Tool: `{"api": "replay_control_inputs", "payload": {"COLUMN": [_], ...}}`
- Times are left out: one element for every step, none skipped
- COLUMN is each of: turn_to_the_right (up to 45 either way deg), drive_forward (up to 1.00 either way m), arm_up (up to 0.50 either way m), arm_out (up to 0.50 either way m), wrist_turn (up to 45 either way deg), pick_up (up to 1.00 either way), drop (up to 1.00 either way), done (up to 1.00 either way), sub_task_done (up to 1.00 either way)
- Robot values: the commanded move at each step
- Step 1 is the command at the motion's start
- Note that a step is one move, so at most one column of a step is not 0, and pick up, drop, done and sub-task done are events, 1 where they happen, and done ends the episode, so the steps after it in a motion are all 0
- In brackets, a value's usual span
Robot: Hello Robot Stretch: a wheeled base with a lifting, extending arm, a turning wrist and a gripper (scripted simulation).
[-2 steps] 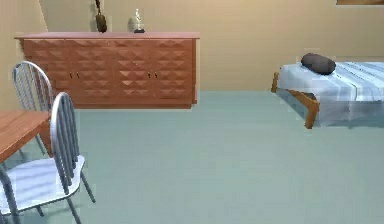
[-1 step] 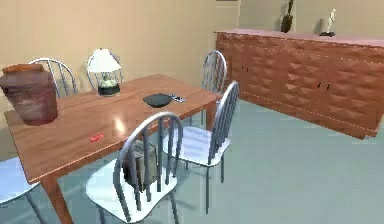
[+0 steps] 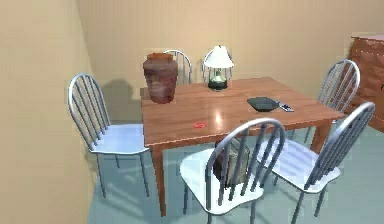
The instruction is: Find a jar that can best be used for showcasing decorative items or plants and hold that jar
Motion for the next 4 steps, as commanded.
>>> {"api": "replay_control_inputs", "payload": {"turn_to_the_right": [0.0, -45.0, -45.0, 45.0], "drive_forward": [0.10, 0.00, 0.00, 0.00], "arm_up": [0.00, 0.00, 0.00, 0.00], "arm_out": [0.00, 0.00, 0.00, 0.00], "wrist_turn": [0.0, 0.0, 0.0, 0.0], "pick_up": [0.00, 0.00, 0.00, 0.00], "drop": [0.00, 0.00, 0.00, 0.00], "done": [0.00, 0.00, 0.00, 0.00], "sub_task_done": [0.00, 0.00, 0.00, 0.00]}}
